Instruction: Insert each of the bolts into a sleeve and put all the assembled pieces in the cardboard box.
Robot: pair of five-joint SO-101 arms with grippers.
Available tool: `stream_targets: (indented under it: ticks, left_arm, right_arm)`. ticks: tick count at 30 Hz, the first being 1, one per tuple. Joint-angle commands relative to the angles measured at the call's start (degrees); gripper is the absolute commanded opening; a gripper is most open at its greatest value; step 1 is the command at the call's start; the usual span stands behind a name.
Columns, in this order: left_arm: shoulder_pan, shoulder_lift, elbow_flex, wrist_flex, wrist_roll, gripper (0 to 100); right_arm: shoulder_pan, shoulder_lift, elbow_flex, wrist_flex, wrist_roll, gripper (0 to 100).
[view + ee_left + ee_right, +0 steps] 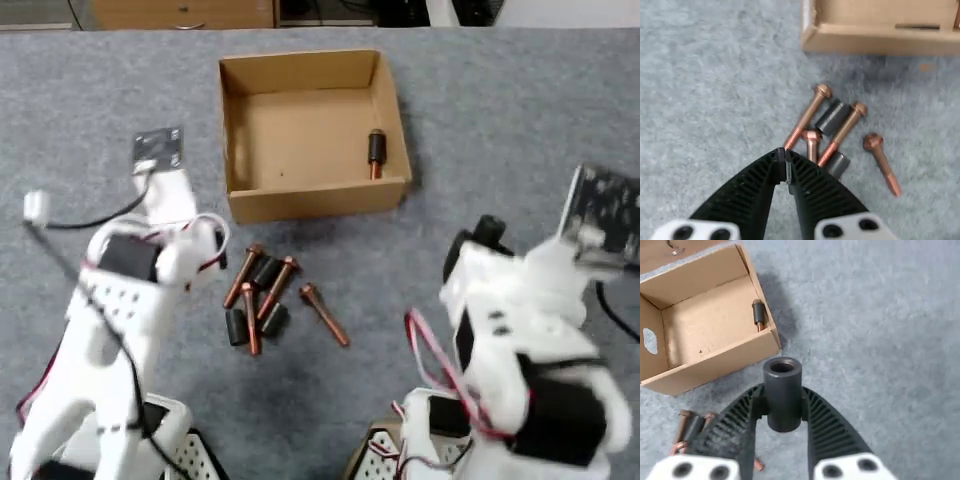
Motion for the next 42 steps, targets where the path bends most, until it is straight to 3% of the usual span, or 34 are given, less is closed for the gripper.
stream_targets:
  ticks: [1,9,16,25,34,39,42]
  left_arm:
    - [3.7,8.0,-7.3,1.8,-1.8,2]
    - [4.0,22.6,-13.0,-0.4,-13.9,2]
    - [4.2,28.3,-12.9,-7.6,-24.0,2]
    - [4.0,34.3,-12.9,-12.2,-27.8,2]
    - [4.0,36.6,-12.8,-11.9,-28.2,2]
    - [4.0,36.6,-12.8,-10.0,-28.4,12]
    - [4.0,36.6,-12.9,-10.3,-28.5,11]
  right_arm:
    - [0.9,-5.3,5.9,-4.5,5.5,0.2]
    - [0.7,-15.2,20.6,-12.5,8.9,0.2]
    - [0.7,-18.0,26.6,-13.3,9.4,0.2]
    - [0.7,-18.0,32.0,-17.1,9.4,0.2]
    - [0.7,-18.0,35.4,-20.2,9.4,0.2]
    - [0.7,-17.6,35.7,-21.2,9.3,0.2]
    - [0.7,-17.6,35.7,-21.4,9.3,0.2]
